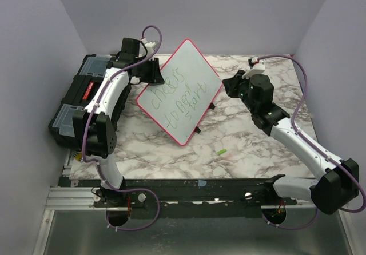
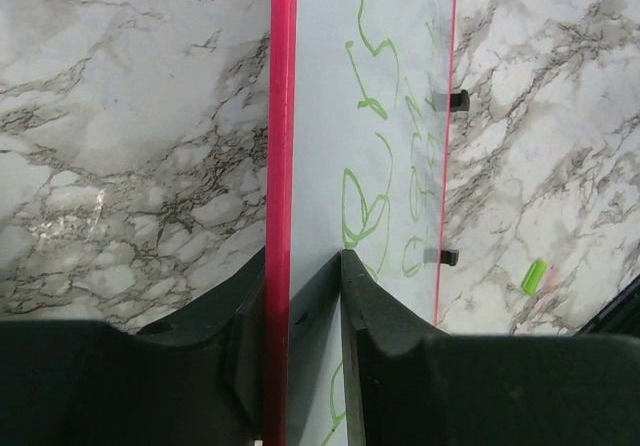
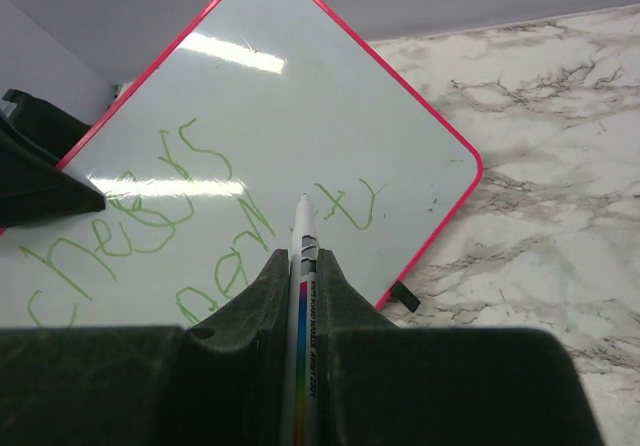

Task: Write a sentence on the whiteboard
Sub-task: Write a sentence on the whiteboard, then close the whiteboard marker at the center of the board.

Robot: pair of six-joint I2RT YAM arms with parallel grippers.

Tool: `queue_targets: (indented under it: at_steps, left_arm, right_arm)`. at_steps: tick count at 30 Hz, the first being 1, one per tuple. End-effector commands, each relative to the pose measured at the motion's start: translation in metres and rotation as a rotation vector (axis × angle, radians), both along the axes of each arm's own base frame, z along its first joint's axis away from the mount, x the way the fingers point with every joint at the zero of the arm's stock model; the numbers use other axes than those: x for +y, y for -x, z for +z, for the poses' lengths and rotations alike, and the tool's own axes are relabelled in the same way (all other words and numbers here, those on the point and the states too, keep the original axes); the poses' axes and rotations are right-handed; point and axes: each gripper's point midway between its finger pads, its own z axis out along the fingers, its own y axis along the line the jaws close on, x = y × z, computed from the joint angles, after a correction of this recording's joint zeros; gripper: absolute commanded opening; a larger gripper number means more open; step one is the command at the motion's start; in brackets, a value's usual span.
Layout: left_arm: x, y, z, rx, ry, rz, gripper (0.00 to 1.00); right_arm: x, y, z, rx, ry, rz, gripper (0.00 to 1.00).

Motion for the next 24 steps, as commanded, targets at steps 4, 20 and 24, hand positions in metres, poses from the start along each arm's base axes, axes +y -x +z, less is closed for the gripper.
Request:
queue_targets:
  at_steps: [4, 20, 24]
  left_arm:
    - [0.023, 0.003, -0.041, 0.063, -0.167, 0.010, 0.32]
    - [0.027, -0.004, -0.036, 0.052, -0.170, 0.062, 0.48]
    - [0.025, -0.007, -0.031, 0.042, -0.159, 0.069, 0.52]
  right_arm:
    - [0.000, 0.003, -0.004, -0.002, 0.009, 0.003, 0.01]
    - [-0.001, 0.003, -0.005, -0.003, 0.007, -0.002, 0.01]
    - [-0.001, 0.002, -0.006, -0.003, 0.007, -0.003, 0.01]
